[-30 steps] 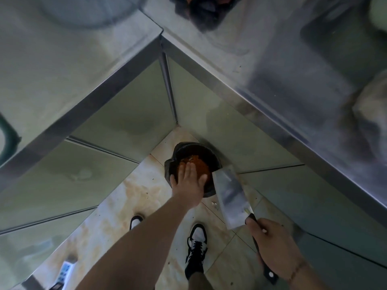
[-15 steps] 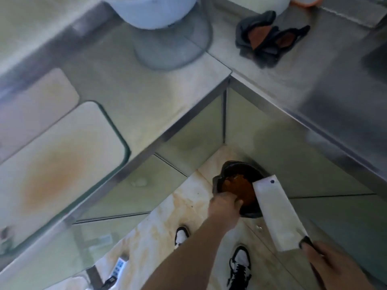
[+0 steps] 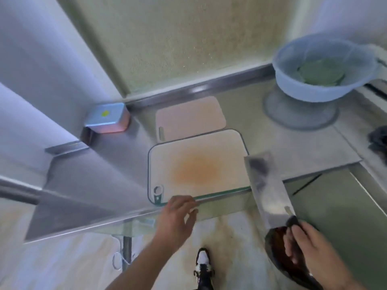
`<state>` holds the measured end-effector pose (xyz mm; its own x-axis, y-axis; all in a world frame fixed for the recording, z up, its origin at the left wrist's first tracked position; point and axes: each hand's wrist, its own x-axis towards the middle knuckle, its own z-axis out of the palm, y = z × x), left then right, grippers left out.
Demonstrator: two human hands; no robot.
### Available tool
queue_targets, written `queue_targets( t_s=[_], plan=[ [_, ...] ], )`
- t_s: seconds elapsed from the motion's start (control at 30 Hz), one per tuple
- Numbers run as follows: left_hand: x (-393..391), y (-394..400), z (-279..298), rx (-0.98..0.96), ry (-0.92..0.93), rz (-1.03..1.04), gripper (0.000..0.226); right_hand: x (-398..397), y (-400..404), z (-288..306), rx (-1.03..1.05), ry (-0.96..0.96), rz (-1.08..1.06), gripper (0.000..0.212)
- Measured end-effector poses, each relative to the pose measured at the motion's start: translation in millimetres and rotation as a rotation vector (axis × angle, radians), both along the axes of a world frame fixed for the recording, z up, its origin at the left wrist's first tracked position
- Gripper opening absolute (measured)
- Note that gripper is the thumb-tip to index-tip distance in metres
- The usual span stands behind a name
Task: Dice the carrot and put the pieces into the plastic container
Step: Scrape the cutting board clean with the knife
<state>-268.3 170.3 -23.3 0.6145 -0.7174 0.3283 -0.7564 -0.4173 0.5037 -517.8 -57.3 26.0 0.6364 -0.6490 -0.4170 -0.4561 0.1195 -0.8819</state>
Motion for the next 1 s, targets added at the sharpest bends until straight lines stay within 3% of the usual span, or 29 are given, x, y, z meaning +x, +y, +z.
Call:
queue_targets(
  t_s=[0.07,0.13,0.2,0.3,0.4,0.5,0.7,0.9,1.0],
  plan=[
    [38.9,23.7,6.7,-0.076,0.049,0.353,0.025,54.2,-2.0,8.7,-0.044,0.005,-0.019,0.069],
    [74.4,39.6,8.0,-0.039,0.156,0.535,0.040,100.5,-9.4,12.2,-0.101,0.029,-0.067,0.032],
    [97.5,46.5,7.0,0.100,0.225,0.491,0.055,130.7,-19.9,1.2,-0.148,0.052,-0.110,0.030],
    [109.9,50.4,-4.3,0.306,0.183,0.276,0.081,168.3,-27.5,-1.3,-0.273,0.206,-0.075,0.050],
    [108.9,54.2,-19.4,0.417,0.180,0.084,0.100,185.9,-31.2,-10.7,-0.367,0.289,-0.063,0.033],
    [109.5,59.1,-32.7,0.369,0.159,0.002,0.096,191.8,-38.2,-18.0,-0.381,0.311,-0.102,0.034],
    [106.3,53.6,-40.4,0.206,0.244,0.049,0.092,198.0,-48.2,-18.5,-0.388,0.287,-0.106,0.034],
    [114.5,42.6,-43.9,0.170,0.189,0.050,0.084,208.3,-59.4,-22.7,-0.362,0.228,-0.079,0.035],
    [115.4,37.3,-39.5,0.268,0.106,0.091,0.080,210.5,-69.1,-27.6,-0.330,0.211,-0.066,0.034]
  ],
)
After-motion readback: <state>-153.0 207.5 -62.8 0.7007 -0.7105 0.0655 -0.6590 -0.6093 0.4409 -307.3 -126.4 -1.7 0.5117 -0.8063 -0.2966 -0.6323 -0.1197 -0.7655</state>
